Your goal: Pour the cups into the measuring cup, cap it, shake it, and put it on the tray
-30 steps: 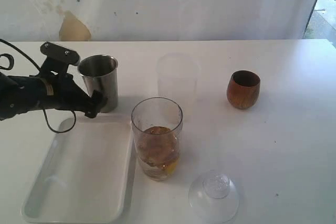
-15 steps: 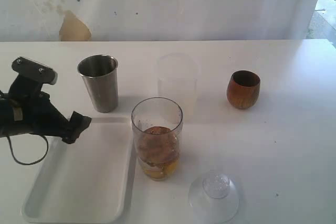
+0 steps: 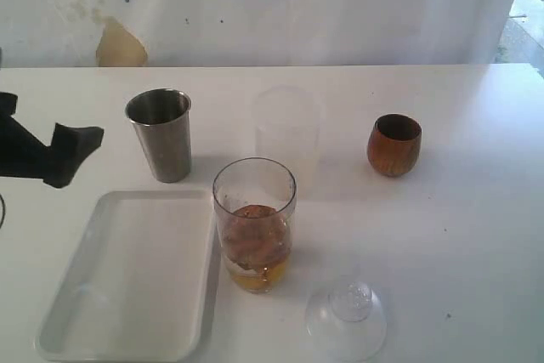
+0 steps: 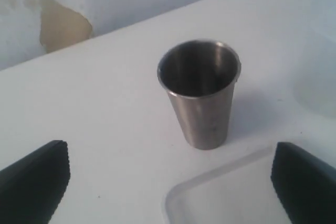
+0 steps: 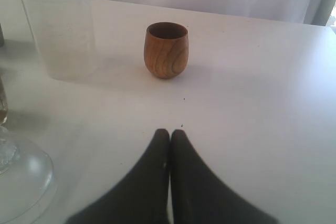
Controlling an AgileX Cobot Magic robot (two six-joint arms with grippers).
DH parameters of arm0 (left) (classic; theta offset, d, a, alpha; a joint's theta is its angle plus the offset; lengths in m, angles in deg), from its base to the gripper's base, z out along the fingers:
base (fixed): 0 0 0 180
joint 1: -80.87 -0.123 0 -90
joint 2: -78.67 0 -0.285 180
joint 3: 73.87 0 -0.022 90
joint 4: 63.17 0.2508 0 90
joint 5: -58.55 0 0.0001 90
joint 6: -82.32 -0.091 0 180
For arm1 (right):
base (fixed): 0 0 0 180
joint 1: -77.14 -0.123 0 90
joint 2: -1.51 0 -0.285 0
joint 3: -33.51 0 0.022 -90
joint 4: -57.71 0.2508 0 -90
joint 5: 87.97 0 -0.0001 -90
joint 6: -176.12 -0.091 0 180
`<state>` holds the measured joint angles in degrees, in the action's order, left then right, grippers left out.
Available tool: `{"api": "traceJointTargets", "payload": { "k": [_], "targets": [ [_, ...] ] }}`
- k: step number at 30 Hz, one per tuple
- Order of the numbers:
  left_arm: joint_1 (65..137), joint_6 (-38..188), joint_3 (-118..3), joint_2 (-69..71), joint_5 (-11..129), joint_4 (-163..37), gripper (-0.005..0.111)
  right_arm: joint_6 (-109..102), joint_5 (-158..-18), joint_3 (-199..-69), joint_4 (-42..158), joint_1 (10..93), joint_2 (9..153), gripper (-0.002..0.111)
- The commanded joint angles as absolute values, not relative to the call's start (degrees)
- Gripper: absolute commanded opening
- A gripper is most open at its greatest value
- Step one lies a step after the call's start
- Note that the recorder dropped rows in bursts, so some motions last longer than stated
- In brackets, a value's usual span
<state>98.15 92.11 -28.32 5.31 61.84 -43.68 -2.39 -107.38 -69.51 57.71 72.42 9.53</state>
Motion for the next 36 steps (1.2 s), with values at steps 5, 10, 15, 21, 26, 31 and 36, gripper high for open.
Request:
{"api": "traceJointTargets", "payload": {
  "k": [5,10,15,21,26,31,36],
  "targets": [
    [98.2,92.8,-28.0,15.9,55.6,-43.7,0.085,-2.6,-107.3,-69.3,57.7,72.7,9.3,0.000],
    [98.2,92.8,-28.0,22.1,52.0,-45.2,0.018,-2.6,-107.3,-69.3,57.7,72.7,9.3,0.000],
    [98.2,93.0,-28.0,28.5,49.3,-45.6,0.000,-4.3,-107.3,-69.3,57.7,72.7,9.3,0.000],
    [98.2,93.0,-28.0,36.7,43.2,-49.2,0.000,-4.3,-107.3,-69.3,57.7,72.7,9.3,0.000],
    [98.2,92.8,-28.0,38.9,42.3,-49.2,0.000,-4.3,-107.3,-69.3,57.7,72.7,9.3,0.000],
    [98.2,92.8,-28.0,38.9,42.3,-49.2,0.000,-4.3,-107.3,-69.3,57.7,72.7,9.3,0.000],
    [98.2,92.8,-28.0,38.9,42.3,-49.2,0.000,-4.3,-107.3,-69.3,57.7,72.7,9.3,0.000]
  ]
}}
